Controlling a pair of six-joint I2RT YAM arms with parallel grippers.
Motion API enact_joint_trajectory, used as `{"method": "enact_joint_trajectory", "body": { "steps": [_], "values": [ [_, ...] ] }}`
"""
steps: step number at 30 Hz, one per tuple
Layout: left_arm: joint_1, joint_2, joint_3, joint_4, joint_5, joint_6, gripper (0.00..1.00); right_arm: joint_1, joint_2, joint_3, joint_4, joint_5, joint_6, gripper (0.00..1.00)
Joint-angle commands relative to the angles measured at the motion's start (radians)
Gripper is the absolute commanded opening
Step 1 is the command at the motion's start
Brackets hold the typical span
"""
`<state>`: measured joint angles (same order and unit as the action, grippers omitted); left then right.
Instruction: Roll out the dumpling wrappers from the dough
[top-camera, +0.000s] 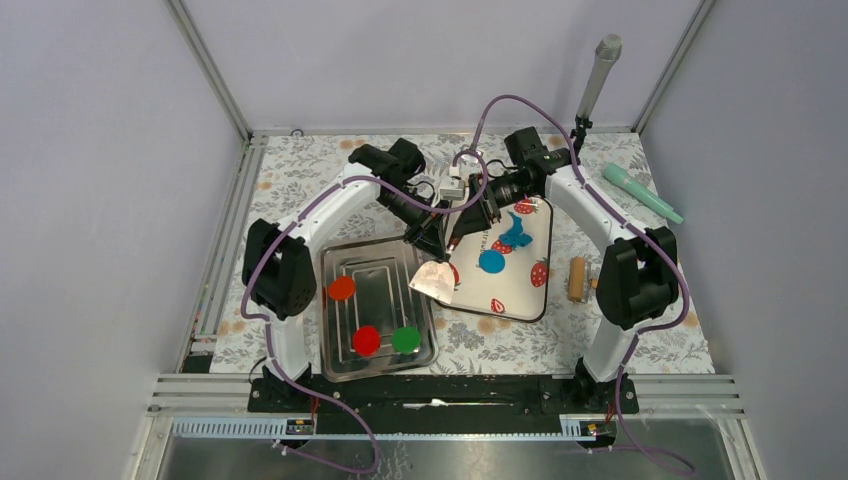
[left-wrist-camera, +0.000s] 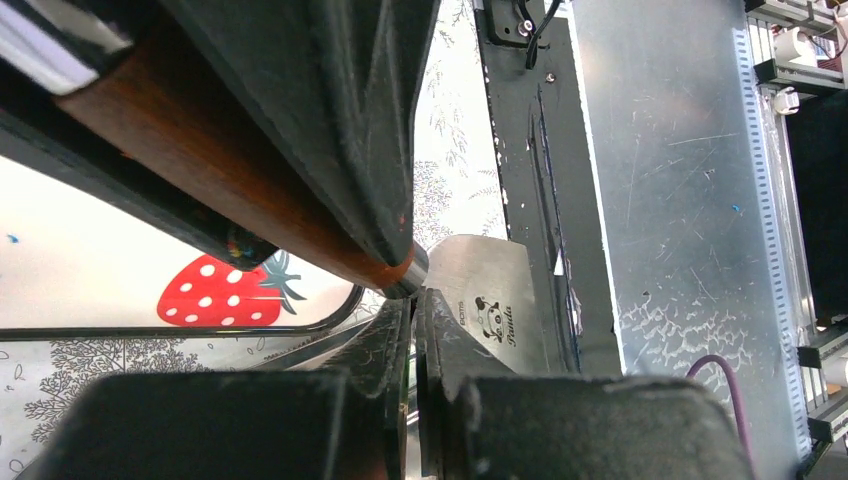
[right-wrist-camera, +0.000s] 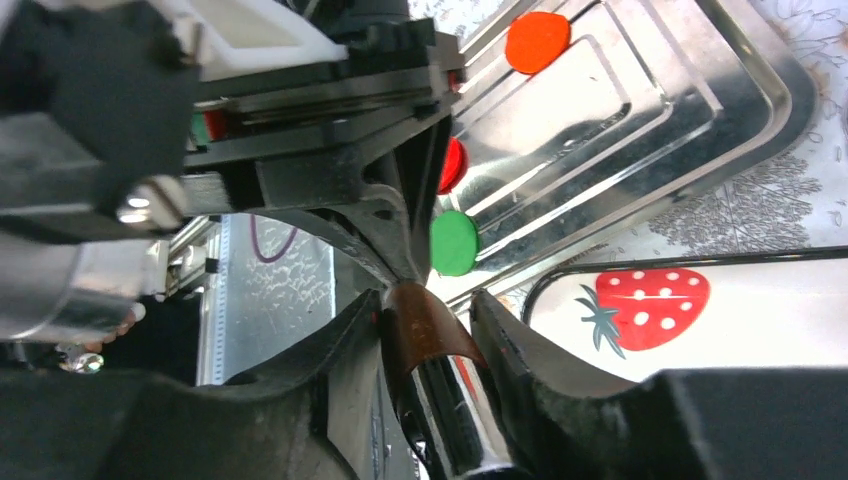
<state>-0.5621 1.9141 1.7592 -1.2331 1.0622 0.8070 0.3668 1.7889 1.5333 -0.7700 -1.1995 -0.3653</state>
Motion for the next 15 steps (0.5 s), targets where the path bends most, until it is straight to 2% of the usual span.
{"method": "enact_joint_trajectory", "body": {
  "steps": [1,5,6,7,8,11,12,15],
  "values": [
    [0.01,0.004,0.041,0.008,0.082,0.0,0.0,0.011,0.001,-0.006,0.023,-0.059,0.021,0.39],
    [0.017,0.011,0.046,0.008,0.077,-0.008,0.0,0.011,-0.008,-0.023,0.011,-0.06,0.018,0.22],
    [0.017,0.012,0.048,0.008,0.07,-0.012,0.0,0.011,-0.011,-0.022,-0.003,-0.054,0.006,0.16],
    [0.019,0.01,0.045,0.018,0.059,-0.026,0.0,0.011,-0.014,-0.02,-0.023,-0.045,-0.006,0.04],
    [0.022,0.003,0.034,0.04,0.053,-0.047,0.06,0.007,-0.016,-0.018,-0.037,-0.036,-0.015,0.0],
    [0.035,-0.057,-0.059,0.188,0.027,-0.176,0.32,-0.017,-0.036,-0.041,-0.041,0.02,0.023,0.0],
    [0.037,-0.088,-0.106,0.278,0.014,-0.222,0.37,-0.032,-0.049,-0.055,-0.027,0.049,0.056,0.0],
    [0.043,-0.177,-0.23,0.446,-0.007,-0.345,0.44,-0.107,-0.118,-0.152,0.11,0.134,0.222,0.0]
  ]
}}
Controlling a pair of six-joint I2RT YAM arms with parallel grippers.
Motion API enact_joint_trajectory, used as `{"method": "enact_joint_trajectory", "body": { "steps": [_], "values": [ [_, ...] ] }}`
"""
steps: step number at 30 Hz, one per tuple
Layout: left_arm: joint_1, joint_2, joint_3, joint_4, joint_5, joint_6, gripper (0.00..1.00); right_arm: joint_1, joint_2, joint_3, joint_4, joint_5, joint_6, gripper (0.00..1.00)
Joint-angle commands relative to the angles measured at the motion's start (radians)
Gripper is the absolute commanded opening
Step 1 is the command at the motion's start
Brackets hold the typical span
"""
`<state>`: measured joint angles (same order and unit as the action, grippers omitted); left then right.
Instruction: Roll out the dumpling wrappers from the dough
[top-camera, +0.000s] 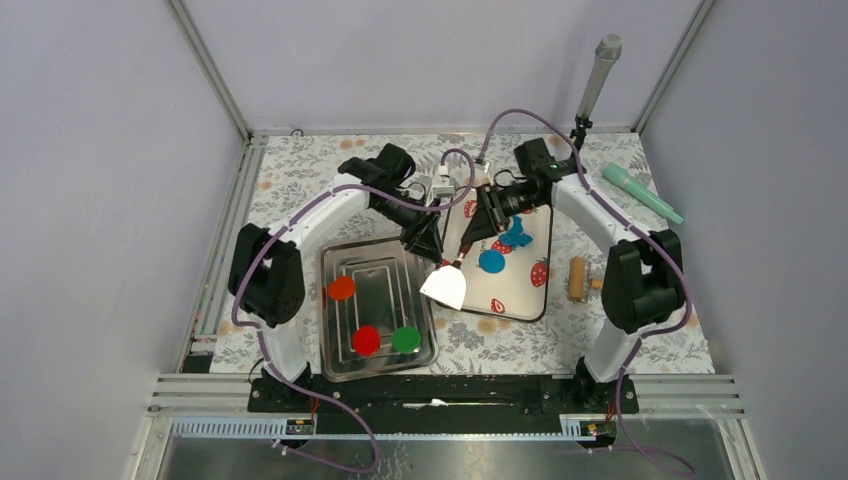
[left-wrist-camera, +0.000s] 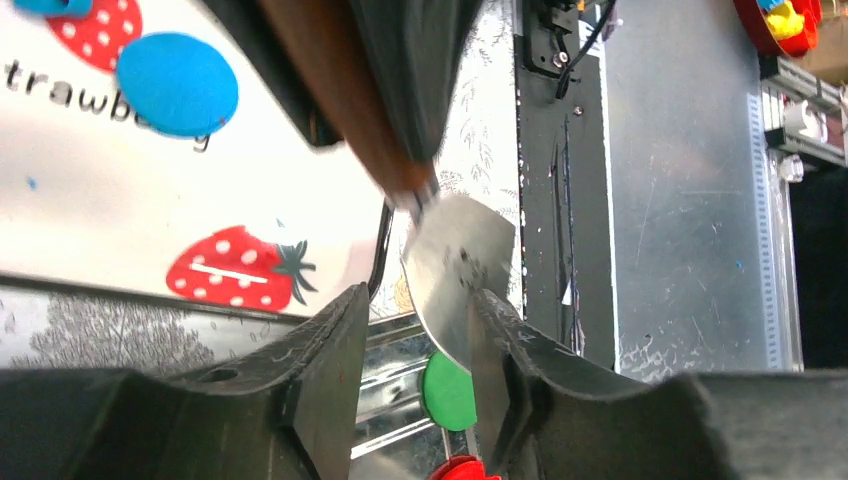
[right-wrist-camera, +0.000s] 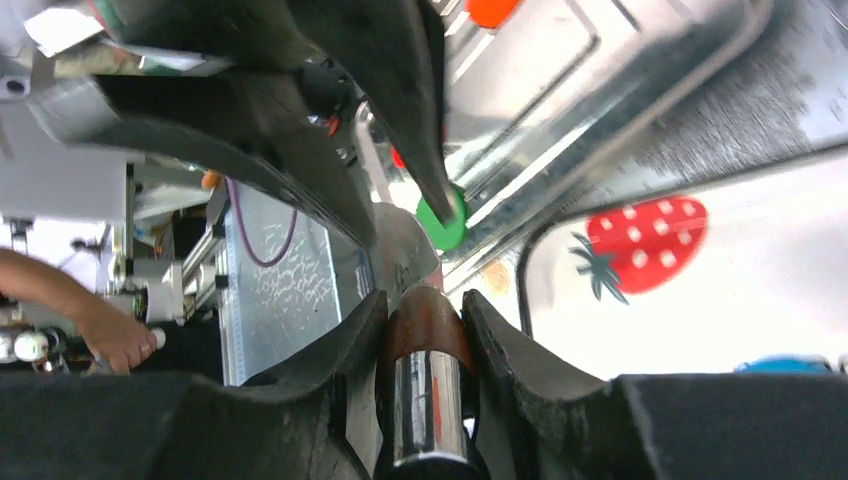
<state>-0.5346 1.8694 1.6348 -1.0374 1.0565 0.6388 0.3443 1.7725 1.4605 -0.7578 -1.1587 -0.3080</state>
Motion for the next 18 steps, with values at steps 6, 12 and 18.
{"method": "enact_joint_trajectory", "body": {
  "steps": [6,12,18],
  "values": [
    [0.017,-0.199,-0.302,0.568,-0.224,-0.545,0.47,-0.244,-0.314,-0.376,0.421,0.362,0.509,0.0],
    [0.018,-0.197,-0.37,0.709,-0.487,-0.791,0.47,-0.297,-0.498,-0.572,0.564,0.599,0.657,0.0],
    [0.015,-0.115,-0.373,0.738,-0.607,-0.965,0.45,-0.305,-0.637,-0.661,0.584,0.854,0.679,0.0]
  ]
}}
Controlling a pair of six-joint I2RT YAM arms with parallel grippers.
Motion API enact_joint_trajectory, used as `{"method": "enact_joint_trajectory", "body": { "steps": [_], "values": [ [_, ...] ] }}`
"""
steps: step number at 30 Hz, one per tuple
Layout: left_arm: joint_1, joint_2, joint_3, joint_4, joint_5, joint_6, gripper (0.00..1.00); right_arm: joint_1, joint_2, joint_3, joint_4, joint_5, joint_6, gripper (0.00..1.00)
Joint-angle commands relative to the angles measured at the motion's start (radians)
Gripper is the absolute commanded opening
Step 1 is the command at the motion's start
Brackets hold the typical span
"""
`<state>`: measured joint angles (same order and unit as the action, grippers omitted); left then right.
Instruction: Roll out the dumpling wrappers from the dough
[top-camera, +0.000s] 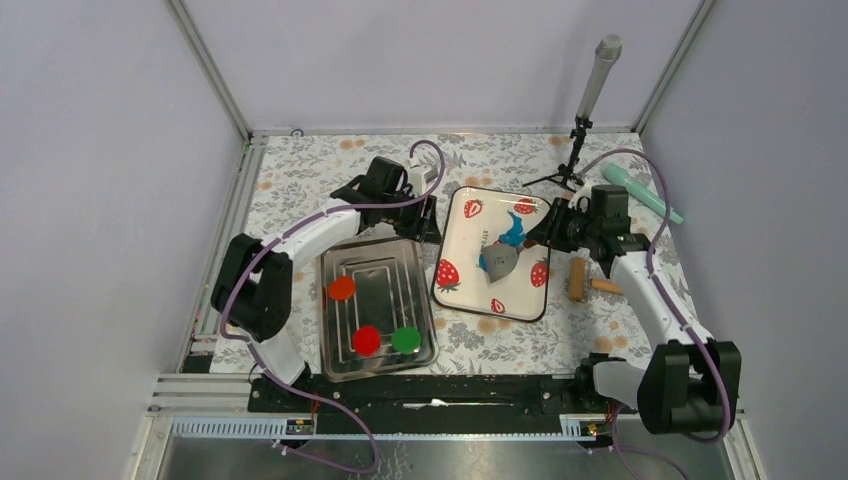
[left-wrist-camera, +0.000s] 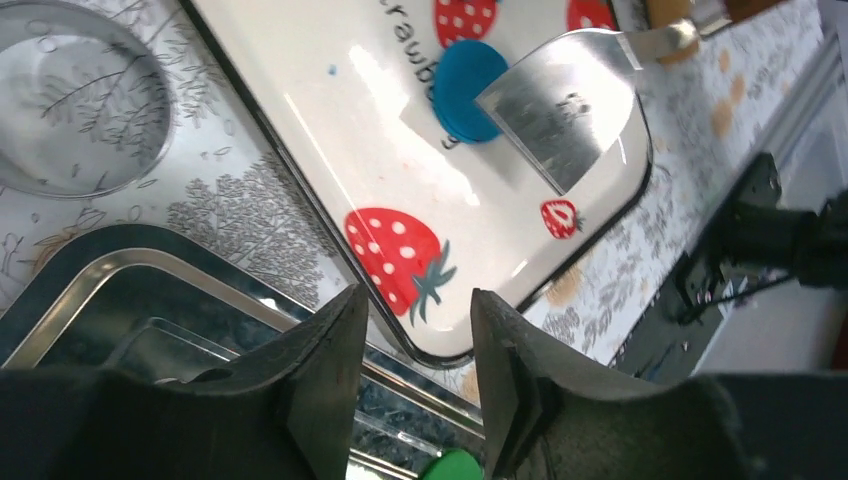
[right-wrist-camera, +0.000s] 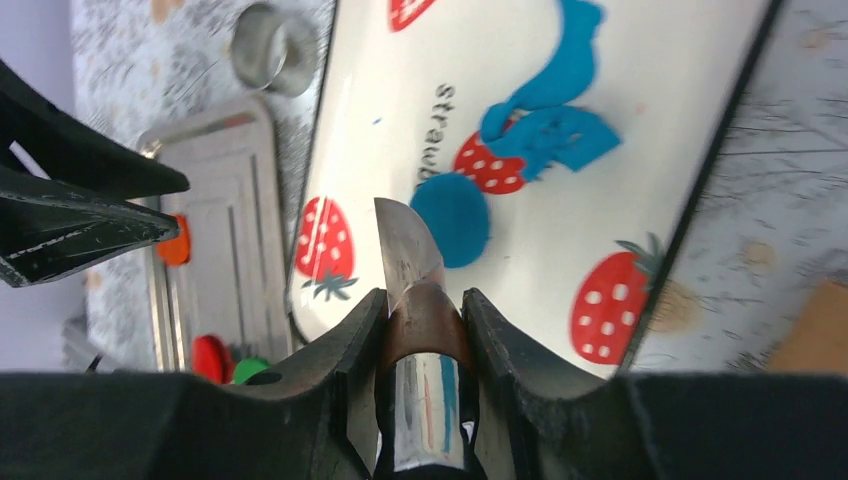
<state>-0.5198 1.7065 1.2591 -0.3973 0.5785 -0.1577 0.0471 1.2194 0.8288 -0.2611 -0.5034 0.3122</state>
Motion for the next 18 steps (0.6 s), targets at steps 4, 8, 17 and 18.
{"method": "enact_joint_trajectory", "body": {
  "steps": [4,8,17,18],
  "values": [
    [-0.017,0.107,0.032,0.112,-0.146,-0.187,0.42,-0.04,-0.115,-0.043,0.041,0.227,0.046,0.0],
    [-0.034,0.155,0.069,0.115,-0.148,-0.2,0.41,-0.115,-0.115,-0.038,-0.019,0.232,0.012,0.0],
    [-0.046,0.217,0.064,0.127,-0.229,-0.258,0.41,-0.179,-0.086,-0.039,-0.093,0.166,-0.013,0.0],
    [-0.046,0.221,0.066,0.125,-0.237,-0.264,0.4,-0.179,-0.084,-0.043,-0.094,0.165,-0.008,0.0]
  ]
}}
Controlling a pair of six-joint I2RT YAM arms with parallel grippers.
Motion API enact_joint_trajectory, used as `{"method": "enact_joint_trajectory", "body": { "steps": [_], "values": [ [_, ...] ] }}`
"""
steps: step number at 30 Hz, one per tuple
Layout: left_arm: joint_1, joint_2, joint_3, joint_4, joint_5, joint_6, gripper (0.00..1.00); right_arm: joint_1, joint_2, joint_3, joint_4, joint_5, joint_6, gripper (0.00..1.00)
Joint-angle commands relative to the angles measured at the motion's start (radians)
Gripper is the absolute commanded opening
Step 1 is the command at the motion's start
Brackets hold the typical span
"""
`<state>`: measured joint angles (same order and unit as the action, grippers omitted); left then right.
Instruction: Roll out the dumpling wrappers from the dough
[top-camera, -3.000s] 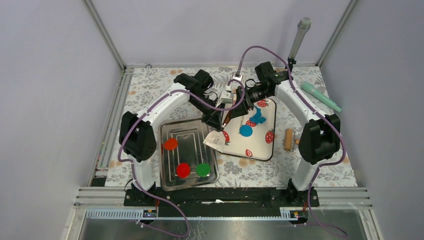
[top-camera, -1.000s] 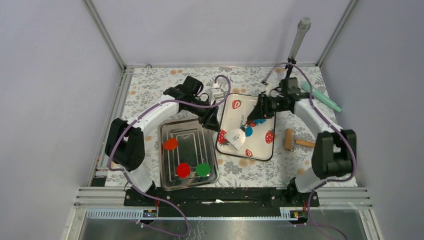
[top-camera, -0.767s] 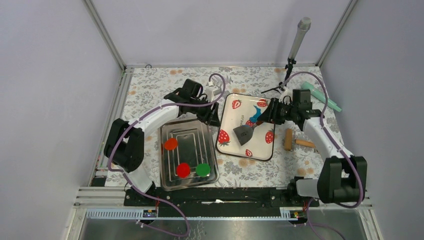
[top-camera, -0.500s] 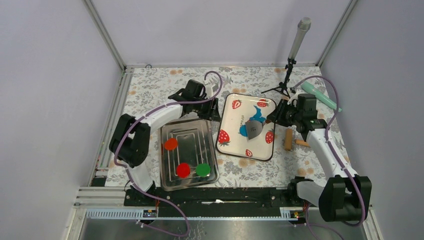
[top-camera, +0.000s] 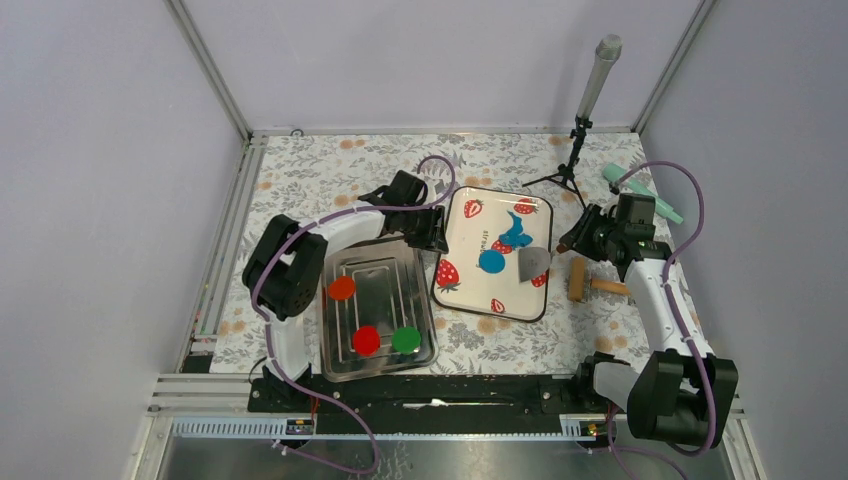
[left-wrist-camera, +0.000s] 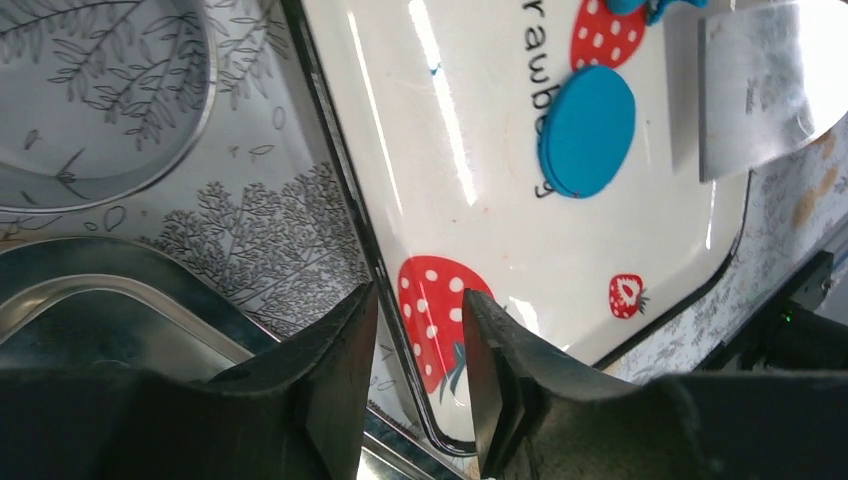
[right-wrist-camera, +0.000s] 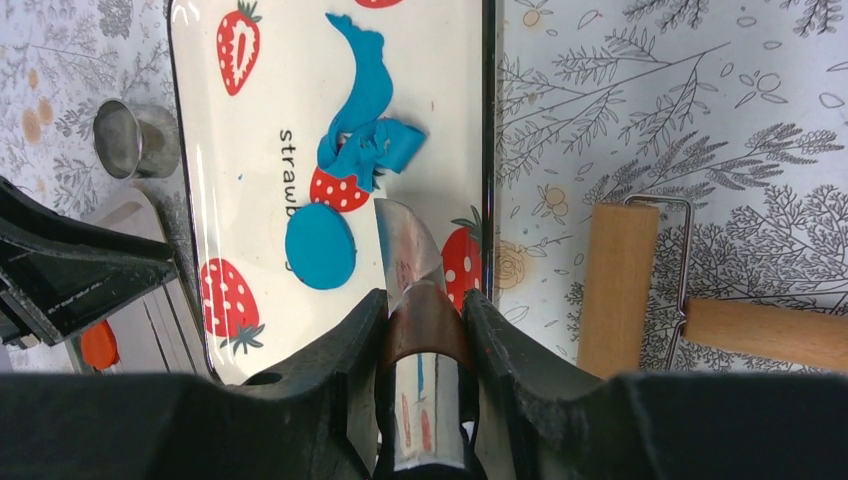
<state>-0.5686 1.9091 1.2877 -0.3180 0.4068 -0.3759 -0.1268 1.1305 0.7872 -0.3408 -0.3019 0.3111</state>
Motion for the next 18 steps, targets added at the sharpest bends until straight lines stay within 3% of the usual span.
{"method": "enact_joint_trajectory", "body": {
  "steps": [1,18],
  "values": [
    [0.003,0.021,0.039,0.045,-0.074,-0.052,0.4,-0.005,0.005,-0.006,-0.013,-0.033,-0.004,0.0],
    [0.004,0.071,0.05,0.05,-0.073,-0.087,0.38,-0.031,0.097,-0.093,0.107,-0.088,0.01,0.0]
  ]
}}
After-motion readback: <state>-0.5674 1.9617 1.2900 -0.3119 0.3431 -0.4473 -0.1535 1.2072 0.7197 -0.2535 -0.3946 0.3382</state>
